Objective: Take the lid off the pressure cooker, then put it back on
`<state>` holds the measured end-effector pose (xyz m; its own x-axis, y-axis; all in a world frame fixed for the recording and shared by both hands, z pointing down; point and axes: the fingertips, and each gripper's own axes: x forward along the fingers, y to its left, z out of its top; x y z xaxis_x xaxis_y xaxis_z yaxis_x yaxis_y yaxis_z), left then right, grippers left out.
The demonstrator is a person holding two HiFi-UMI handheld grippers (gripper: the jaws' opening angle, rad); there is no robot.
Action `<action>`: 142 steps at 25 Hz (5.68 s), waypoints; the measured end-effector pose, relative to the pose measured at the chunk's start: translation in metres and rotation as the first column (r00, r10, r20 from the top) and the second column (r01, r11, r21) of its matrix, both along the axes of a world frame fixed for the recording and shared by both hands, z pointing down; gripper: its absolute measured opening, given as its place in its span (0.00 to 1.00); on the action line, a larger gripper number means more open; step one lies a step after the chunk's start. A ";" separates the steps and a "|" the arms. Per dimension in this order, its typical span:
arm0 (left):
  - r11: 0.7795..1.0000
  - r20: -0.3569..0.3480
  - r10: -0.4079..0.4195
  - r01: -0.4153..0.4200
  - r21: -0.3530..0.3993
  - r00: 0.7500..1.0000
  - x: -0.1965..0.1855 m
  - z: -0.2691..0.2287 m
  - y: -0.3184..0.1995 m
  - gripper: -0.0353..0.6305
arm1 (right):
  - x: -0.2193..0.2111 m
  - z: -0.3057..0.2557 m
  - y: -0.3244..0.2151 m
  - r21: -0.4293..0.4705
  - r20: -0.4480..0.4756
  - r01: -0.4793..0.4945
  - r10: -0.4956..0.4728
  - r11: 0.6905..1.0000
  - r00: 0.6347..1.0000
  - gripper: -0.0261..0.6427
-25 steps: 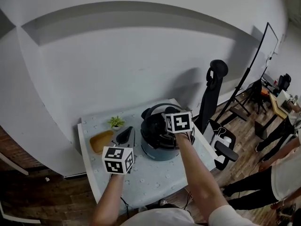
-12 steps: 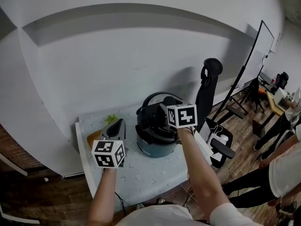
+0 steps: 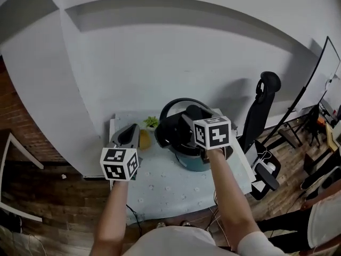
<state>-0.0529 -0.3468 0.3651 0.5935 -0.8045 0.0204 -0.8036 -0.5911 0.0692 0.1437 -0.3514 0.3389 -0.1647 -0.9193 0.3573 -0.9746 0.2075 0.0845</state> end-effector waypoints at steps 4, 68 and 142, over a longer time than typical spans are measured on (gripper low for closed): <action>0.996 0.021 -0.089 0.089 0.001 0.996 -0.043 -0.001 0.009 0.07 | -0.054 -0.004 0.000 0.013 0.003 0.127 -0.127 0.992 0.992 0.45; 0.953 0.085 -0.194 0.208 -0.219 0.977 -0.103 0.153 0.065 0.07 | -0.193 0.241 0.059 -0.176 0.041 0.515 -0.517 0.839 0.855 0.57; 0.945 0.067 -0.234 0.243 -0.216 0.970 -0.114 0.156 0.081 0.07 | -0.188 0.281 0.052 -0.319 -0.010 0.480 -0.510 0.817 0.860 0.53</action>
